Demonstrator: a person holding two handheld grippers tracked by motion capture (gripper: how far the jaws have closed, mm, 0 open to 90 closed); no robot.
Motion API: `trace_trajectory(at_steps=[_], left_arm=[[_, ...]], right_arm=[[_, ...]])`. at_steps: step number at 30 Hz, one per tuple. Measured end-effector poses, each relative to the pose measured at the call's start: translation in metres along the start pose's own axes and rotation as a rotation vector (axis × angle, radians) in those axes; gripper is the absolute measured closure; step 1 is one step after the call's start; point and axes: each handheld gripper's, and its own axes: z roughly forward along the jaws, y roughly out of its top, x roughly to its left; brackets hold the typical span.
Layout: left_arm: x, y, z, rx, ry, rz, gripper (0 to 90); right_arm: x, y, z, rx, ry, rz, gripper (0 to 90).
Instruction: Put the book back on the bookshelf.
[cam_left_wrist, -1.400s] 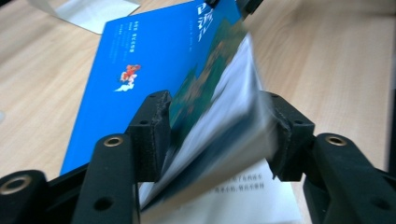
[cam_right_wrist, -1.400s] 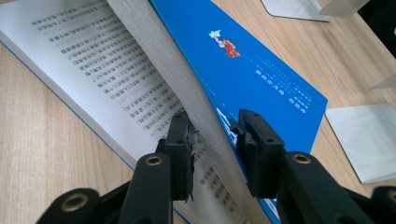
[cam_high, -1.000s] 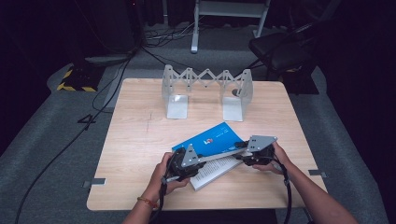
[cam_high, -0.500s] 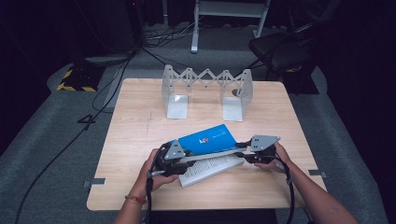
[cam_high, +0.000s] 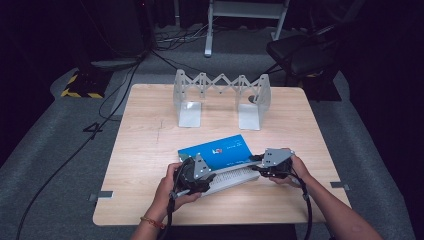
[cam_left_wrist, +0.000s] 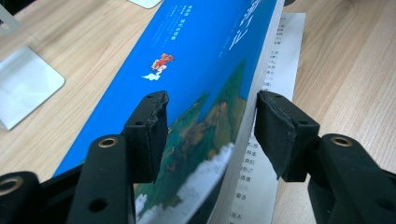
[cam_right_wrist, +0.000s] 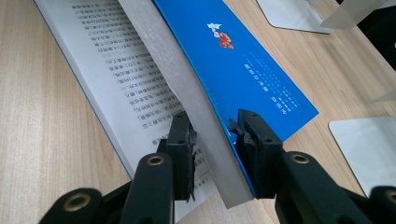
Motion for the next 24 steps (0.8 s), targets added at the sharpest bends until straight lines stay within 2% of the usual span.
trace_trajectory(at_steps=[2, 3, 4, 7, 9, 12, 13, 16, 18, 19, 20, 21, 24], left_arm=[[-0.001, -0.002, 0.001, 0.031, 0.005, 0.031, 52.0], [-0.001, -0.003, 0.000, 0.048, 0.001, 0.056, 58.9], [-0.001, -0.005, 0.000, 0.044, 0.011, 0.080, 65.4], [0.003, -0.005, 0.000, 0.055, 0.005, 0.111, 69.9], [0.005, -0.006, 0.000, 0.053, -0.009, 0.104, 70.5], [0.013, -0.009, -0.001, 0.048, -0.037, 0.096, 70.6], [0.016, -0.010, -0.001, 0.041, -0.044, 0.089, 70.5], [0.025, -0.012, -0.003, 0.029, -0.065, 0.069, 70.2], [0.030, -0.013, -0.002, 0.019, -0.071, 0.059, 69.1], [0.031, -0.014, -0.002, 0.029, -0.077, 0.065, 68.7], [0.032, -0.014, -0.002, 0.041, -0.082, 0.051, 67.4], [0.033, -0.014, -0.002, 0.046, -0.076, 0.035, 64.5], [0.023, -0.008, -0.005, 0.041, -0.010, 0.008, 50.6]], right_arm=[[0.000, 0.001, 0.000, 0.009, 0.000, -0.004, 67.3], [0.000, 0.001, 0.001, 0.009, 0.001, -0.003, 67.2], [0.000, 0.001, 0.001, 0.011, 0.005, 0.001, 67.0], [0.000, 0.003, 0.001, 0.013, -0.001, -0.011, 65.7], [-0.001, 0.002, 0.002, -0.005, 0.006, -0.003, 62.5], [-0.007, -0.005, 0.004, -0.063, 0.051, 0.040, 59.8], [-0.009, -0.007, 0.006, -0.074, 0.070, 0.051, 59.8], [-0.013, -0.009, 0.007, -0.108, 0.075, 0.053, 61.8], [-0.014, -0.009, 0.006, -0.119, 0.082, 0.060, 64.2], [-0.013, -0.008, 0.007, -0.112, 0.079, 0.054, 65.3], [-0.012, -0.006, 0.008, -0.098, 0.077, 0.039, 66.4], [-0.010, -0.005, 0.008, -0.087, 0.075, 0.029, 67.1], [-0.007, -0.001, 0.007, -0.078, 0.063, 0.020, 67.9]])
